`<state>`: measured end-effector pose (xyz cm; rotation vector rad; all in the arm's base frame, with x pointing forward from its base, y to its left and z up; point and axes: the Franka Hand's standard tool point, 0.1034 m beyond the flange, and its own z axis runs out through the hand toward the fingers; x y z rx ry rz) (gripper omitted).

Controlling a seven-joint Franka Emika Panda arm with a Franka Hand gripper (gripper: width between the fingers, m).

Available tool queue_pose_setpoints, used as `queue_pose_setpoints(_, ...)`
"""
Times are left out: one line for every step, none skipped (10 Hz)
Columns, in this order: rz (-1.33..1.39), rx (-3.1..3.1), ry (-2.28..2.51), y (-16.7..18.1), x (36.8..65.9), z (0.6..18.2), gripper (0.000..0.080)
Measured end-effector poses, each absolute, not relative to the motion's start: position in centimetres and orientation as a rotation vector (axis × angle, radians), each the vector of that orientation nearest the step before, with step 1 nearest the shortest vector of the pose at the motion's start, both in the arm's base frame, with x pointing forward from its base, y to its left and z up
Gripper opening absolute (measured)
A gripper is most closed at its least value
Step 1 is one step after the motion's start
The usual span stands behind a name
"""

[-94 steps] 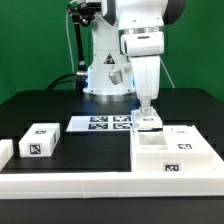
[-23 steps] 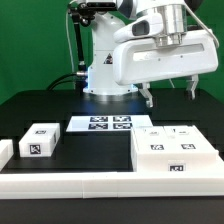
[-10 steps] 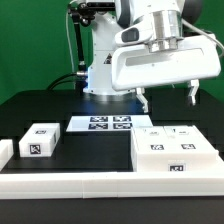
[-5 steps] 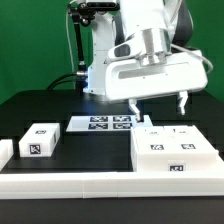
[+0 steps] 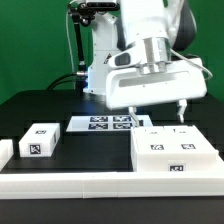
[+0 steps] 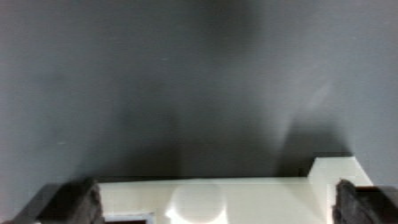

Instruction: Assemble cabinet

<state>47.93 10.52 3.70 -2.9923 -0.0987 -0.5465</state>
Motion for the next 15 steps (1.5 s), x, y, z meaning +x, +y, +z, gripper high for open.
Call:
queue_pose_setpoints(-0.557,-3.001,-0.048,10.9,48.8,3.7,0.0649)
queue_pose_setpoints(-0.585,-3.010,-0.027,10.3,49.0,3.1,0.0649)
queue_pose_setpoints(-0.572,-3.012,-0.031,10.3,48.9,2.9,0.0649)
queue_pose_setpoints(-0.575,-3.011,-0.032,10.3,48.9,3.0,0.0649)
queue_pose_setpoints(-0.573,-3.012,-0.031,10.3,48.9,2.9,0.0649)
queue_pose_setpoints(-0.573,-3.012,-0.031,10.3,48.9,2.9,0.0649)
queue_pose_setpoints(-0.573,-3.012,-0.017,10.3,49.0,2.8,0.0649)
queue_pose_setpoints(-0.577,-3.011,0.019,10.6,49.3,2.6,0.0649)
queue_pose_setpoints(-0.583,-3.007,0.034,11.0,49.8,2.5,0.0649)
queue_pose_setpoints(-0.583,-3.006,0.038,11.3,50.0,2.2,0.0649)
queue_pose_setpoints(-0.587,-3.007,0.046,11.1,50.4,2.0,0.0649)
queue_pose_setpoints(-0.591,-3.012,0.038,10.7,50.7,1.9,0.0649)
queue_pose_setpoints(-0.587,-3.016,0.035,10.4,50.8,1.8,0.0649)
queue_pose_setpoints(-0.576,-3.018,0.032,10.4,50.8,1.8,0.0649)
queue_pose_setpoints(-0.565,-3.018,0.022,10.5,50.8,2.0,0.0649)
